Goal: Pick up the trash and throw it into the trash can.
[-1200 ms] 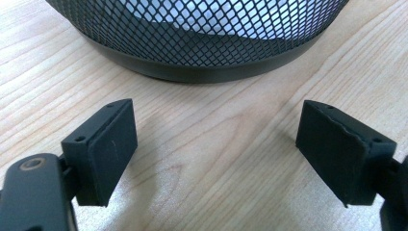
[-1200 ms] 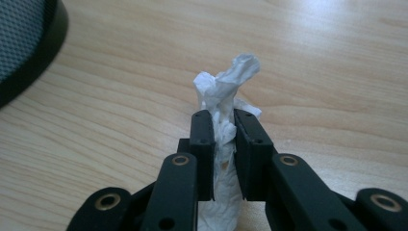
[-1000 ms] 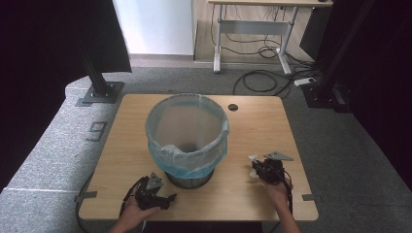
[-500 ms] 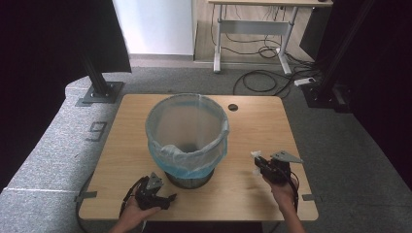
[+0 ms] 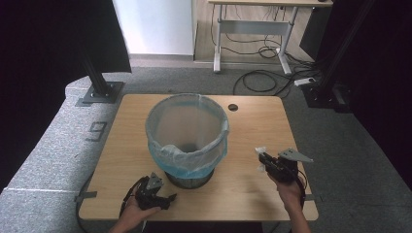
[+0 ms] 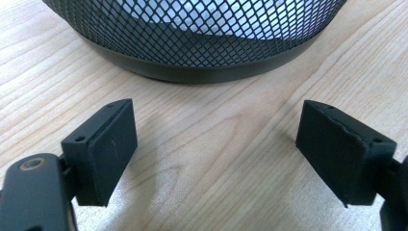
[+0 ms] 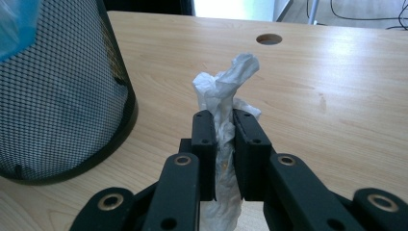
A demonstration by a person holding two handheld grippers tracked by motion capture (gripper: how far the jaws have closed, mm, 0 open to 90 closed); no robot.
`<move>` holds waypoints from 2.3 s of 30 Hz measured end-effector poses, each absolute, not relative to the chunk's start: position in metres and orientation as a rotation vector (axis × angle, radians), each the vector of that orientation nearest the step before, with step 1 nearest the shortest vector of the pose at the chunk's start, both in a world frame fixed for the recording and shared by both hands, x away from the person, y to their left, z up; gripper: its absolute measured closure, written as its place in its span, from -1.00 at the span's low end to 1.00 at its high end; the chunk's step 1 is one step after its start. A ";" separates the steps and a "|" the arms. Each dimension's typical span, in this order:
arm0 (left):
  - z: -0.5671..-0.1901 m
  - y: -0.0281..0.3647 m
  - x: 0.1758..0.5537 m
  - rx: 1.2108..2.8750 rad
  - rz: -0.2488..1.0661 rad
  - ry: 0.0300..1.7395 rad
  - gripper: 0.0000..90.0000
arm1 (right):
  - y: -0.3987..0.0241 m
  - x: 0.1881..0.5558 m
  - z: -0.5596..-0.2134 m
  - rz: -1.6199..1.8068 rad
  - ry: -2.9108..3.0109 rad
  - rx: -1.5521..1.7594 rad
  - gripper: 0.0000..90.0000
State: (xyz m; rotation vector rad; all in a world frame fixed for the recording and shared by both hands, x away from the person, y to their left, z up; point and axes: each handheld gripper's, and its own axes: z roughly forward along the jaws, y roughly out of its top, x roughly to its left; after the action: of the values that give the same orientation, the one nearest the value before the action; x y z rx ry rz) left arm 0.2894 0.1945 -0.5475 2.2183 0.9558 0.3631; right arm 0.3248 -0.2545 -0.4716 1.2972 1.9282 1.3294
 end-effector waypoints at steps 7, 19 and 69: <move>-0.547 0.194 0.289 2.219 0.363 0.955 -0.68 | -0.253 0.322 -0.463 1.365 1.920 1.278 0.77; -0.547 0.194 0.290 2.220 0.362 0.954 -0.69 | -0.250 0.318 -0.451 1.386 1.905 1.244 0.77; -0.547 0.194 0.289 2.219 0.362 0.956 -0.69 | -0.237 0.308 -0.395 1.541 1.855 1.117 0.77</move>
State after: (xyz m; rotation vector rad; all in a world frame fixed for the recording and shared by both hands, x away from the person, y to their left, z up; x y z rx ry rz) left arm 0.2894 0.1939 -0.5474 2.2191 0.9561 0.3625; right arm 0.3080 -0.2371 -0.3954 1.1170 1.8552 1.5411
